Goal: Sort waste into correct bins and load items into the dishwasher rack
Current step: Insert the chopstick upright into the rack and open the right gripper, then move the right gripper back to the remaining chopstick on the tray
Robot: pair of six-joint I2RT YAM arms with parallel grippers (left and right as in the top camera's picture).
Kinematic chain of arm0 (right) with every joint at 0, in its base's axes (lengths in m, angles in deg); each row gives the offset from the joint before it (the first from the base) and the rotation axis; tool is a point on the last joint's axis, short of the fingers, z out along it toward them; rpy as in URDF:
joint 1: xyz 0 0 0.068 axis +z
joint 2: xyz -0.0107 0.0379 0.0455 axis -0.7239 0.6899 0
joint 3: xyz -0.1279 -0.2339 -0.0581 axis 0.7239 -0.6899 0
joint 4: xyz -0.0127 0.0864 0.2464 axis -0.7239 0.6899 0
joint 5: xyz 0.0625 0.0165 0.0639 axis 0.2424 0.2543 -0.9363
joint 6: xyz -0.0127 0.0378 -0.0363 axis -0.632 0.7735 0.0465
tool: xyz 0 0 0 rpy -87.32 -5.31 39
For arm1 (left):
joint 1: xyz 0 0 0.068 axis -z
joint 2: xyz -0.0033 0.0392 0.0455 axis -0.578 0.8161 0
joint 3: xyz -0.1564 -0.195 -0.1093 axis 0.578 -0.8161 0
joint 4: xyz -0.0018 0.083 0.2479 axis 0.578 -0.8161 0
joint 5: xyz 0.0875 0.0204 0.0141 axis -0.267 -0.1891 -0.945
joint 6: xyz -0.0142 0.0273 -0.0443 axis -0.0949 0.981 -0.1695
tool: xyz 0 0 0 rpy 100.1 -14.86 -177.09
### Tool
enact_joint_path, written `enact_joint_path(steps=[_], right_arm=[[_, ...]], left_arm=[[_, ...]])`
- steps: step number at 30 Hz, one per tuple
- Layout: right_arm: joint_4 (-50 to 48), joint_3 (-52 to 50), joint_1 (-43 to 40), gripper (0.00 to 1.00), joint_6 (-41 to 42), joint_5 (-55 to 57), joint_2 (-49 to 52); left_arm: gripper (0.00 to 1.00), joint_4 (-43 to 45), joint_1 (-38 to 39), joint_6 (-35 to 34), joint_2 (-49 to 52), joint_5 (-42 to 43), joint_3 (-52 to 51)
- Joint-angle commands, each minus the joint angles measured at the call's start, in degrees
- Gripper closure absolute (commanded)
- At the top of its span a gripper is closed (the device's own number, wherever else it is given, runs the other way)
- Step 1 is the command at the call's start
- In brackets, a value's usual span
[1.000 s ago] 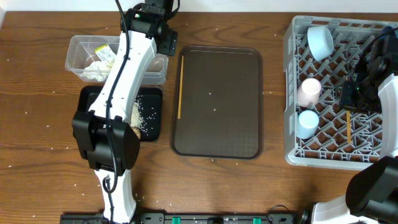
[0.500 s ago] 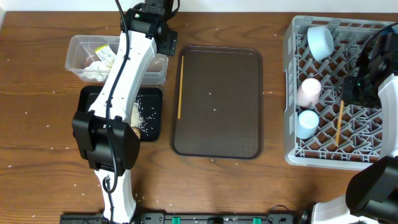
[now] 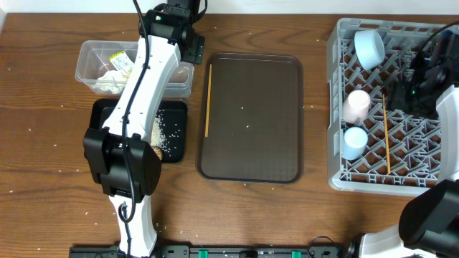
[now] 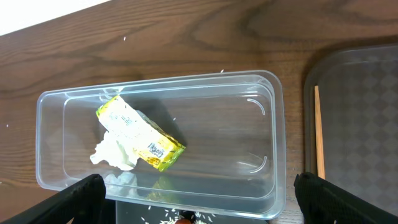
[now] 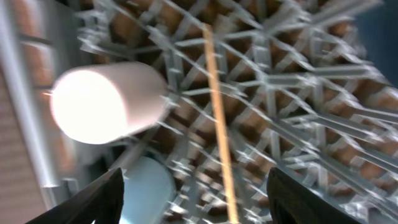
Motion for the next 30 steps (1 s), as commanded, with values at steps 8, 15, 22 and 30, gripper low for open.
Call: enact_joint_path(steps=[8,15,22,30], right_arm=[[-13.5,1.4,8.7,0.37,5.1,-31.9,-1.3],[-25.0,1.4,27.5,0.43,14.8,-17.8,0.1],[-34.6,1.4,43.0,0.5,18.2,-5.9,8.2],[-42.8,1.4,50.8,0.55,20.7,-5.7,20.4]], left_arm=[[0.02,-0.2,0.0,0.5,0.4,-0.7,-0.2],[0.02,-0.2,0.0,0.5,0.4,-0.7,-0.2],[0.02,-0.2,0.0,0.5,0.4,-0.7,-0.2],[0.02,-0.2,0.0,0.5,0.4,-0.7,-0.2]])
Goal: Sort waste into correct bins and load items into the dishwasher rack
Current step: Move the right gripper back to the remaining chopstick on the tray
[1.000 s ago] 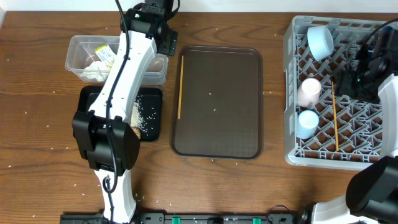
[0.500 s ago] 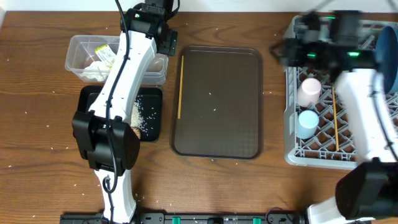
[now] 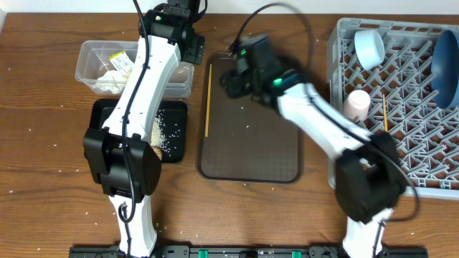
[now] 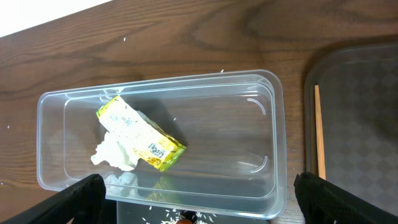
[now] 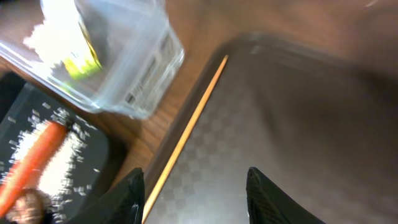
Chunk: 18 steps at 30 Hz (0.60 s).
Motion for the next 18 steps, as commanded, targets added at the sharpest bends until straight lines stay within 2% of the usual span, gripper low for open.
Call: enact_joint_path(steps=[1,10,18], right_arm=[[-1.9,0.3,2.4,0.56,2.2,1.8,3.3],[-4.5,0.3,7.0,0.57,3.6,13.6,9.5],[-5.3,0.4,7.6,0.57,4.8,15.4,12.7]], left_arm=[[0.02,-0.2,0.0,0.1,0.4,-0.7,-0.2],[0.02,-0.2,0.0,0.1,0.4,-0.7,-0.2],[0.02,-0.2,0.0,0.1,0.4,-0.7,-0.2]])
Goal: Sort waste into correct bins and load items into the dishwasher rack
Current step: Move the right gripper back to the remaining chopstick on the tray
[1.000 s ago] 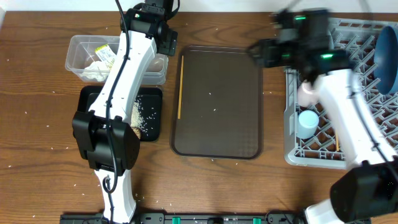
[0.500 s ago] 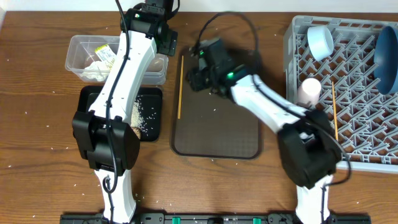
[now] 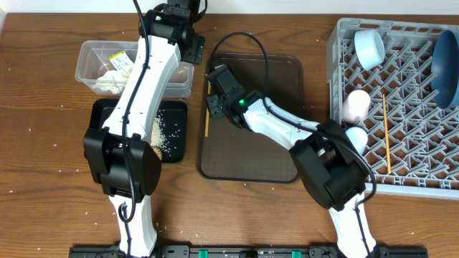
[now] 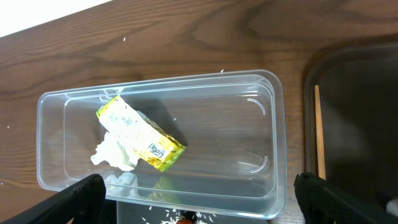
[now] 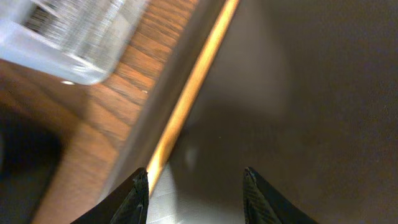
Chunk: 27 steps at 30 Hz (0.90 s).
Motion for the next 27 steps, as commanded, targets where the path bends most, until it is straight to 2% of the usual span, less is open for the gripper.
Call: enact_joint_path(steps=[1,15,27], right_arm=[[-0.3,0.5,0.2,0.58,1.2,2.7,1.7],[3.3,5.6,3.7,0.53,-1.8,7.9,5.4],[7.8,8.6,3.8,0.47,-1.9,7.7,5.3]], left_arm=[[0.02,-0.2,0.0,0.1,0.4,-0.7,-0.2],[0.02,-0.2,0.0,0.1,0.4,-0.7,-0.2],[0.02,-0.2,0.0,0.1,0.4,-0.7,-0.2]])
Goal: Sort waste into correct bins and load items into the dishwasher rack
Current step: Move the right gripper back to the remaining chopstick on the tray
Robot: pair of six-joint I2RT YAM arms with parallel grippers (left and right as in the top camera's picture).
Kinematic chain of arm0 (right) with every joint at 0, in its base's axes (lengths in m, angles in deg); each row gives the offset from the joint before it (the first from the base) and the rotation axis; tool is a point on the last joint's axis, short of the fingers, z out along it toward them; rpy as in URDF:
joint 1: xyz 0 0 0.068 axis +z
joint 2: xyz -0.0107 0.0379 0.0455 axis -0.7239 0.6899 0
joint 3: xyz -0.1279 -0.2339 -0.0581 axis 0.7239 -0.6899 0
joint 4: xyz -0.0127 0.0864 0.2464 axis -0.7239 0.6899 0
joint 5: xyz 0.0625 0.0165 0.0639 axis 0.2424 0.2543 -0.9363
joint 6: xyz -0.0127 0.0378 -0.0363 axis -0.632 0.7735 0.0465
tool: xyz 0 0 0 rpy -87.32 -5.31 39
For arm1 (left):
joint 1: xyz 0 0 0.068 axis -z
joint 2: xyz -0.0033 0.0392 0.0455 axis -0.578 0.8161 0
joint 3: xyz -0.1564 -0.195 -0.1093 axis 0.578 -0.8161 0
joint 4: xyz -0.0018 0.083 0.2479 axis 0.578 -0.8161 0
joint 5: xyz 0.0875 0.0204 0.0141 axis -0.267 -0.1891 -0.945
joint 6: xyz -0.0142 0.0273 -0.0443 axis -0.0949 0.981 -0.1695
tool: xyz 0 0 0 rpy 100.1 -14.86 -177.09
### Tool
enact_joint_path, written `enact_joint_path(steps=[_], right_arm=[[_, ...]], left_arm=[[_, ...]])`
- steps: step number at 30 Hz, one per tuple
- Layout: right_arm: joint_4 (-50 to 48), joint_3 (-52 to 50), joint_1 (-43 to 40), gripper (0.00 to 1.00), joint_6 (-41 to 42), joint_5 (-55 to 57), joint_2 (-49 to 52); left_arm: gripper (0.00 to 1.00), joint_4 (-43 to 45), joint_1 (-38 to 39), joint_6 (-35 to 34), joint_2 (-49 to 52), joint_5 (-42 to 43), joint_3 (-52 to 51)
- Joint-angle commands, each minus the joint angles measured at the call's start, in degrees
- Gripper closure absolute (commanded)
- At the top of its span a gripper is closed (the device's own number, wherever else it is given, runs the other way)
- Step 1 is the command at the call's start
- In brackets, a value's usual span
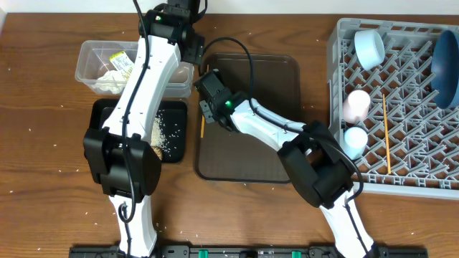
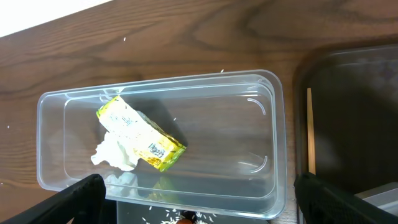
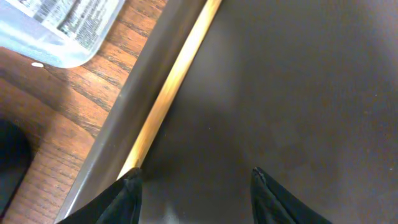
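A wooden chopstick (image 3: 174, 87) lies along the left rim of the dark brown tray (image 1: 251, 143); in the overhead view only its lower part (image 1: 203, 127) shows. My right gripper (image 3: 199, 193) is low over the tray and open. Its left fingertip (image 3: 127, 196) is at the chopstick's near end, its right one over bare tray. My left gripper (image 2: 205, 208) hangs open above the clear waste bin (image 2: 273, 124), which holds a yellow wrapper (image 2: 140, 134) and white tissue (image 2: 115, 152). The grey dishwasher rack (image 1: 334, 107) stands at the right.
In the rack are a pink cup (image 1: 356, 104), two pale blue cups (image 1: 355, 140), a blue bowl (image 1: 446, 64) and another chopstick (image 1: 386, 136). A black bin (image 1: 176, 147) with rice and food scraps sits below the clear bin. Rice grains are scattered over the wooden table (image 1: 43, 165).
My right gripper has shifted slightly left and lower along the tray's left edge, its left fingertip now at the chopstick. The chopstick sits a little further left. The left arm is unchanged.
My right gripper was open over the rack, above the chopstick lying there. It then was across the table over the tray's upper left, then low beside the tray's chopstick, and now straddles its end. My left gripper stayed open above the clear bin throughout.
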Motion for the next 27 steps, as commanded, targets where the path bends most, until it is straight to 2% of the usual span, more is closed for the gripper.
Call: enact_joint_path(steps=[1,10,20,27], right_arm=[[0.2,1.9,0.6,0.46,-0.7,0.4,1.3],[0.2,2.4,0.5,0.44,-1.0,-1.3,0.9],[-0.9,2.4,0.5,0.51,-0.9,-1.3,3.5],[-2.4,2.4,0.7,0.41,-0.3,-2.3,4.5]], left_arm=[[0.02,-0.2,0.0,0.1,0.4,-0.7,-0.2],[0.02,-0.2,0.0,0.1,0.4,-0.7,-0.2],[0.02,-0.2,0.0,0.1,0.4,-0.7,-0.2],[0.02,-0.2,0.0,0.1,0.4,-0.7,-0.2]])
